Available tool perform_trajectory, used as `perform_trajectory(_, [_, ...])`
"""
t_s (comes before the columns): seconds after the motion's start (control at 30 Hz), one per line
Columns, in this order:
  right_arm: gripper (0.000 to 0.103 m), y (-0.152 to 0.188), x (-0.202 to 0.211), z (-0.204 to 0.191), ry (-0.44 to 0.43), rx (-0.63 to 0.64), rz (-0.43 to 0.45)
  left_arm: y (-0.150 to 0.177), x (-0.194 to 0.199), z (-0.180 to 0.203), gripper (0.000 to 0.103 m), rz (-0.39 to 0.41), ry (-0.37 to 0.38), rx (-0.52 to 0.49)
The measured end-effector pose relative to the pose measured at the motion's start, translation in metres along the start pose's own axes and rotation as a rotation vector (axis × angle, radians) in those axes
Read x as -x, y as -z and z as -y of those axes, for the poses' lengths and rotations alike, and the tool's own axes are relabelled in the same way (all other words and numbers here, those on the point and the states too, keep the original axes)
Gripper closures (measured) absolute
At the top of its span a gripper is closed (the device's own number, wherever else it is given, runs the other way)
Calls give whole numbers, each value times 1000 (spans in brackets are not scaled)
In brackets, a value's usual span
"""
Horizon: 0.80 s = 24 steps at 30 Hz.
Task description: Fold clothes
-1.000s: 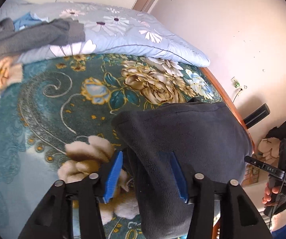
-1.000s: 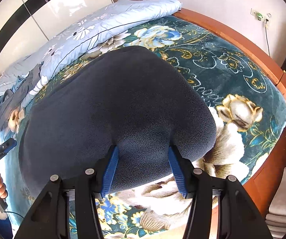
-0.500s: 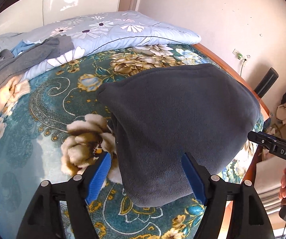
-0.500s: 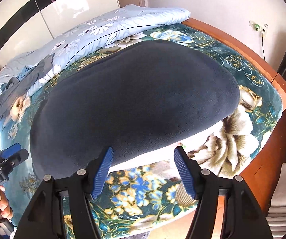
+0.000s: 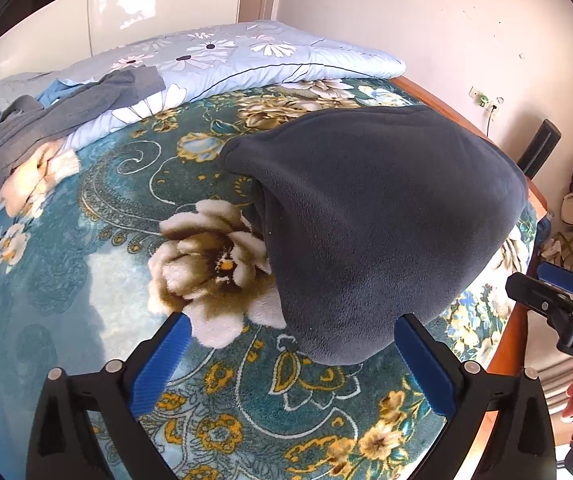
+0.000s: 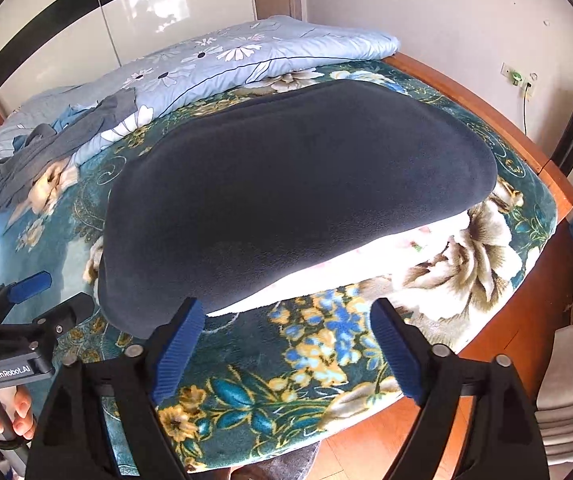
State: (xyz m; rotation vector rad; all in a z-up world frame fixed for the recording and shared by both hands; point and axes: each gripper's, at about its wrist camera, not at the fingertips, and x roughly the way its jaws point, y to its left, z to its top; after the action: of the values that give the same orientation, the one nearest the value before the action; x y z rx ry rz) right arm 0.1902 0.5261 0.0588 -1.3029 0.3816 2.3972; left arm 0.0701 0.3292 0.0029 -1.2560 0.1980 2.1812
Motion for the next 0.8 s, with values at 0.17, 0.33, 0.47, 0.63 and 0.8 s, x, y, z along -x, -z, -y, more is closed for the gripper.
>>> perform_trajectory(0.17, [4,10,10,-18,28,1,21,5,5,-11,0,-8,15,22])
perform_trajectory(0.33, [4,22,14,-34,62,-1,23,11,11,-19,0,-4,18,35])
perform_trajectory(0.47, [4,31,18,-46,98,8,26,15,21,-22,0,43,5,25])
perform_trajectory(0.63, [4,36,26,-53,137,-13,46,17,32,-28,0,91,-19,22])
perform_trajectory(0.8, [4,39,30,-60,161,-12,58,14,36,-30,0,91,-28,19])
